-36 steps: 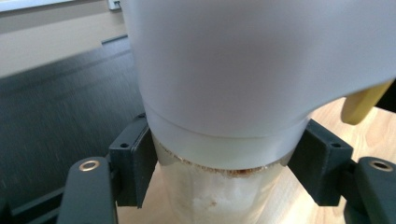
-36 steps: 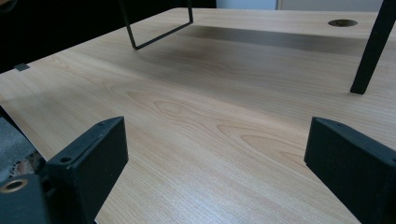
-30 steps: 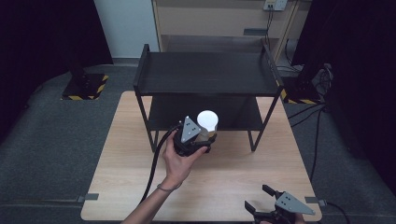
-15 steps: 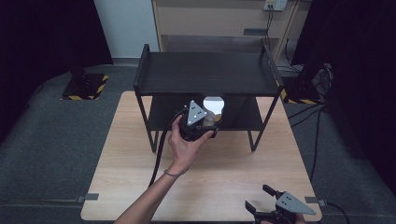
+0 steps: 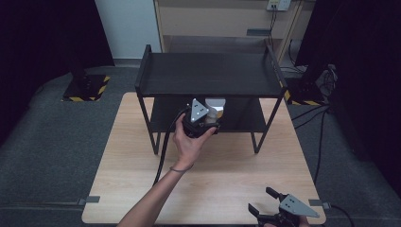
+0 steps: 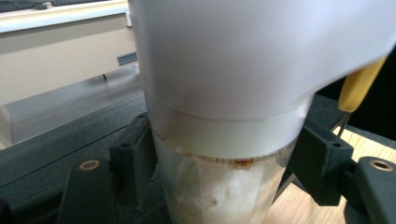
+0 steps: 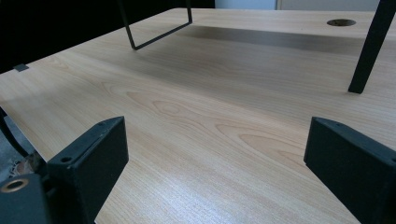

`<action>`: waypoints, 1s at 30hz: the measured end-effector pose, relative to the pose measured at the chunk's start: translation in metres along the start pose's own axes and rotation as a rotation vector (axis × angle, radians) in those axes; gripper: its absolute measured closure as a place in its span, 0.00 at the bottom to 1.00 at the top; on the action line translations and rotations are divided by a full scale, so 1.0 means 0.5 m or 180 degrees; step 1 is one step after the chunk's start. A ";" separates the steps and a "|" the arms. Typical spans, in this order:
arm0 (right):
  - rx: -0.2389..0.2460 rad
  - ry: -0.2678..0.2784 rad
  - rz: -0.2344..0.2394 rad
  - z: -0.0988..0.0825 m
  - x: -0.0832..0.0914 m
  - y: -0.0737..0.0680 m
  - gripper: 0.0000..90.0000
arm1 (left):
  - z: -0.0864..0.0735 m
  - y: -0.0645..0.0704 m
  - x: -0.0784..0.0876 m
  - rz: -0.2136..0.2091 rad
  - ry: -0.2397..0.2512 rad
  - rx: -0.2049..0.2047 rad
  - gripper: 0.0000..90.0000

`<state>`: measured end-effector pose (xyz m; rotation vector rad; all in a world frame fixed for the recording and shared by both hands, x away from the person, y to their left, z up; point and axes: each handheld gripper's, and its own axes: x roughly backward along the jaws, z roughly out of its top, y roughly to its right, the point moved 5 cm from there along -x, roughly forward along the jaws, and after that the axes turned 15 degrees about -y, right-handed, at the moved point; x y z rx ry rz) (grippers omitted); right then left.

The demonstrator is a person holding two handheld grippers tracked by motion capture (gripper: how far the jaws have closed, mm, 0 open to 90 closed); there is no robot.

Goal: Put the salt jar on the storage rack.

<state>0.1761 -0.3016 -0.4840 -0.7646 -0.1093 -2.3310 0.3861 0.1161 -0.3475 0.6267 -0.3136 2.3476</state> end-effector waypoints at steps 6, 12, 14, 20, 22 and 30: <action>-0.0003 -0.0006 0.0000 0.000 0.000 0.000 0.08 | -0.012 -0.005 -0.001 -0.0032 0.0065 0.0010 0.33; 0.0004 -0.0006 0.0005 0.000 0.000 -0.001 0.08 | -0.015 -0.010 -0.008 -0.0136 -0.0004 0.0083 0.21; 0.0000 0.0000 0.0005 0.000 0.000 -0.001 0.08 | -0.022 -0.010 -0.007 -0.0126 0.0030 0.0127 0.18; 0.0002 -0.0015 0.0024 0.001 -0.002 -0.001 0.08 | -0.037 -0.009 0.014 -0.0111 0.0147 0.0115 0.16; 0.0008 -0.0020 0.0031 0.002 -0.002 -0.002 0.08 | -0.041 -0.008 0.022 -0.0099 0.0137 0.0097 0.16; 0.0022 -0.0009 0.0047 0.004 -0.002 -0.007 0.08 | -0.059 -0.001 0.069 -0.0047 0.0121 0.0091 0.15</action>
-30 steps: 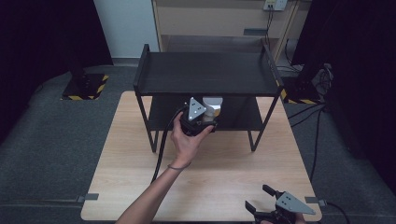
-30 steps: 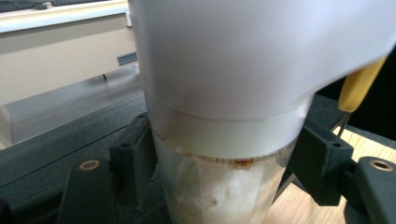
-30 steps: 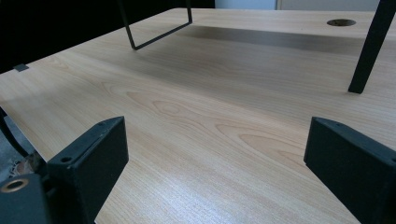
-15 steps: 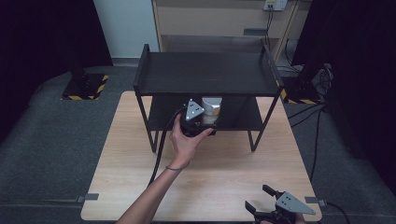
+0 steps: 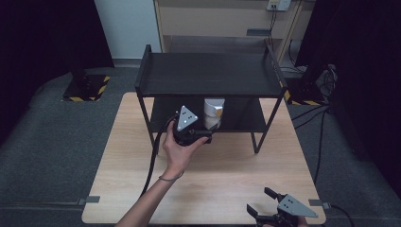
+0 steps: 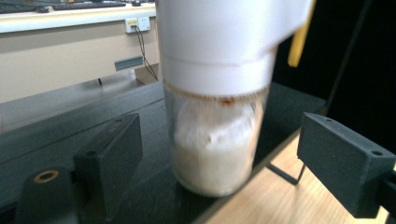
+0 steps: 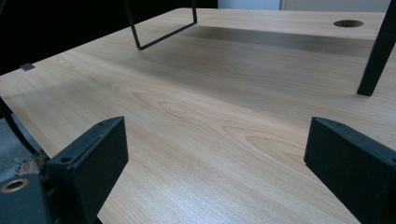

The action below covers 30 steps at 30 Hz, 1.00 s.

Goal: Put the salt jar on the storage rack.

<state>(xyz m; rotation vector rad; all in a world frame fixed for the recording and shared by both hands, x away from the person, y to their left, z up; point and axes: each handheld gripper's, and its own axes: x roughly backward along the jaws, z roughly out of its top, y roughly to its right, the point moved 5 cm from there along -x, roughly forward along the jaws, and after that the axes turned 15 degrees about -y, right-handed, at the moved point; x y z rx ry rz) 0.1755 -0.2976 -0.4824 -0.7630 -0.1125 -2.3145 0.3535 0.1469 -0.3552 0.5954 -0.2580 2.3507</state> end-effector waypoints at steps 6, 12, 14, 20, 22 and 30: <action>0.0010 0.0005 0.0008 0.001 -0.001 -0.003 0.08 | -0.024 0.011 0.038 -0.0011 -0.0003 0.0026 0.14; 0.0018 -0.0003 -0.0001 0.002 -0.002 -0.002 0.08 | -0.057 0.032 0.079 0.0015 -0.0089 -0.0106 0.13; 0.0018 -0.0013 -0.0006 0.002 -0.003 -0.002 0.08 | -0.070 0.038 0.095 0.0023 -0.0150 -0.0151 0.13; 0.0024 -0.0021 -0.0005 0.003 -0.003 -0.004 0.08 | -0.136 0.044 0.141 -0.0022 -0.0340 -0.0145 0.14; 0.0029 -0.0022 -0.0006 0.002 -0.003 -0.004 0.08 | -0.167 0.043 0.158 -0.0027 -0.0432 -0.0142 0.14; 0.0012 -0.0068 -0.0021 0.002 -0.007 -0.001 0.08 | -0.254 0.034 0.222 -0.0016 -0.0739 -0.0057 0.14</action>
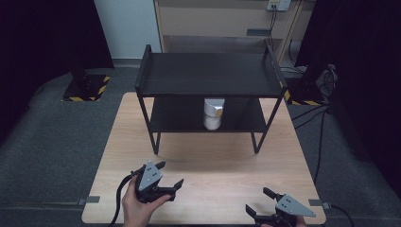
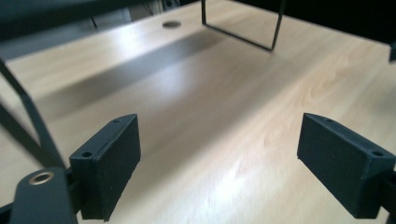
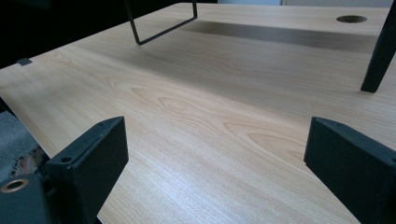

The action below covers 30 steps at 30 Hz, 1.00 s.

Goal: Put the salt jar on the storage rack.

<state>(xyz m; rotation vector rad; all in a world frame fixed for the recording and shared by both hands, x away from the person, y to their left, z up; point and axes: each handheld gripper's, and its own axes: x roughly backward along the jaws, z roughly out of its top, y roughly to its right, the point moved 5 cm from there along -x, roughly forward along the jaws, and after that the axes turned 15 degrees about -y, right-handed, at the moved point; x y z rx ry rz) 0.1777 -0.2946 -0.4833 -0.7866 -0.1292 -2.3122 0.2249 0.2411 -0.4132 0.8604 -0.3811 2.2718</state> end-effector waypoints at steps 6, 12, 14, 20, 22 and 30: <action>-0.0013 -0.0042 -0.0047 -0.001 -0.001 0.002 0.08 | -0.053 0.001 0.022 0.0002 -0.0207 -0.0001 0.14; -0.0003 -0.0063 -0.0067 -0.001 -0.002 0.002 0.08 | -0.083 -0.010 0.014 0.0049 -0.0344 0.0078 0.15; 0.0000 -0.0064 -0.0068 -0.002 -0.001 0.002 0.08 | -0.085 -0.012 0.013 0.0032 -0.0333 0.0106 0.15; -0.0016 -0.0060 -0.0079 -0.005 0.002 0.006 0.08 | -0.084 -0.012 0.006 0.0001 -0.0333 0.0117 0.15; -0.0006 -0.0050 -0.0076 -0.005 0.002 0.006 0.08 | -0.082 -0.011 0.005 0.0007 -0.0312 0.0111 0.15; 0.0003 -0.0049 -0.0099 -0.005 0.004 0.004 0.08 | -0.083 -0.009 0.009 0.0008 -0.0285 0.0111 0.15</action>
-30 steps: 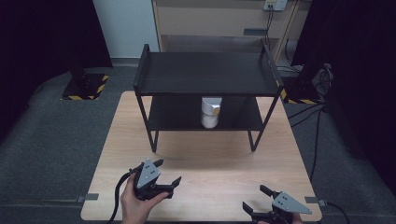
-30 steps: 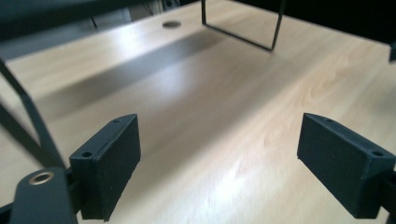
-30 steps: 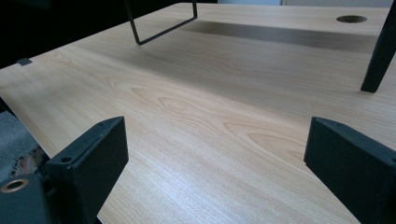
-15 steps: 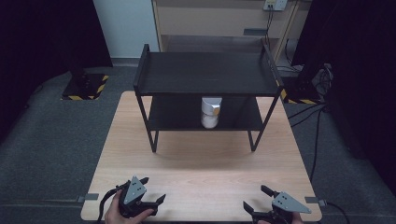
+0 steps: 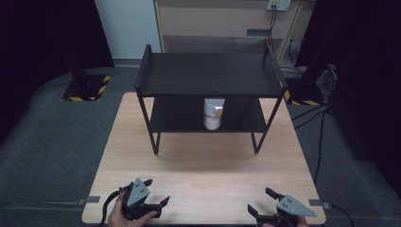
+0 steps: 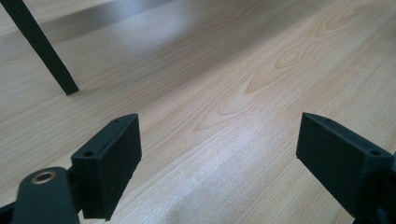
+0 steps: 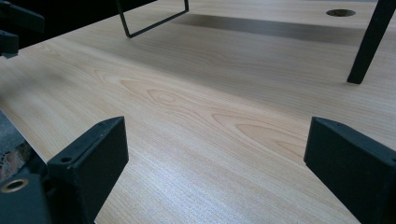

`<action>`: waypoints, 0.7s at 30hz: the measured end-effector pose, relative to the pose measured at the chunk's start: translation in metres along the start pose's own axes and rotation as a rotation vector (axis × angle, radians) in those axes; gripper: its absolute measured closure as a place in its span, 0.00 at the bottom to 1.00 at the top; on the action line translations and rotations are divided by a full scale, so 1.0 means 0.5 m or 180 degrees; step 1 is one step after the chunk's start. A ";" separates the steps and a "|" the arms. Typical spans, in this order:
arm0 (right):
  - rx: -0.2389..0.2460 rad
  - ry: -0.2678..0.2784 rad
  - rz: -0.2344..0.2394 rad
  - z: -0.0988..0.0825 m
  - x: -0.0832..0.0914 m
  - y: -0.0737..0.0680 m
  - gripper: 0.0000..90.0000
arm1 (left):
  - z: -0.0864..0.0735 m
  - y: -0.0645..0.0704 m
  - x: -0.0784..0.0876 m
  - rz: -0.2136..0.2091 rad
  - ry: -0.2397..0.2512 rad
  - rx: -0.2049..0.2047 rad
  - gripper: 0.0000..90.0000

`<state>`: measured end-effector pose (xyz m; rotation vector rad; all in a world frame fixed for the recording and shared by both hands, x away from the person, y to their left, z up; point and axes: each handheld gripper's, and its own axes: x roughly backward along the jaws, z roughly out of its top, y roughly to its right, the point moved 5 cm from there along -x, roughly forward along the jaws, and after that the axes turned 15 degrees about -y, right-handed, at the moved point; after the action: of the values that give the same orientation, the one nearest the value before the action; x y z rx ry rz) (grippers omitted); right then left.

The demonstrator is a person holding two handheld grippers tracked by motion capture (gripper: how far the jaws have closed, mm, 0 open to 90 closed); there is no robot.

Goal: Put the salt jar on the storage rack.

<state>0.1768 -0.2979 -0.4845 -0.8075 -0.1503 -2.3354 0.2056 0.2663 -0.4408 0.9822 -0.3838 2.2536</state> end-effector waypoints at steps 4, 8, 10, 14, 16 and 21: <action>-0.0015 0.0011 -0.0019 -0.001 0.003 -0.002 0.08 | -0.004 -0.002 0.007 0.0008 0.0029 -0.0001 0.15; -0.0017 -0.0004 -0.0018 -0.001 0.001 -0.002 0.08 | -0.004 -0.006 0.010 0.0032 0.0036 0.0028 0.15; -0.0012 -0.0008 -0.0017 0.000 0.000 -0.002 0.08 | -0.005 -0.006 0.010 0.0028 0.0038 0.0027 0.15; -0.0013 -0.0014 -0.0018 -0.001 0.000 -0.001 0.08 | -0.003 -0.005 0.008 0.0019 0.0025 0.0010 0.15; -0.0019 -0.0021 -0.0014 -0.001 0.000 0.000 0.08 | -0.003 -0.005 0.007 0.0015 0.0020 0.0006 0.15; -0.0014 -0.0015 -0.0020 -0.001 0.000 0.001 0.08 | -0.002 -0.007 0.004 0.0008 -0.0001 0.0008 0.15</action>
<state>0.1766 -0.2983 -0.4850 -0.8157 -0.1500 -2.3406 0.2062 0.2701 -0.4397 0.9838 -0.3826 2.2567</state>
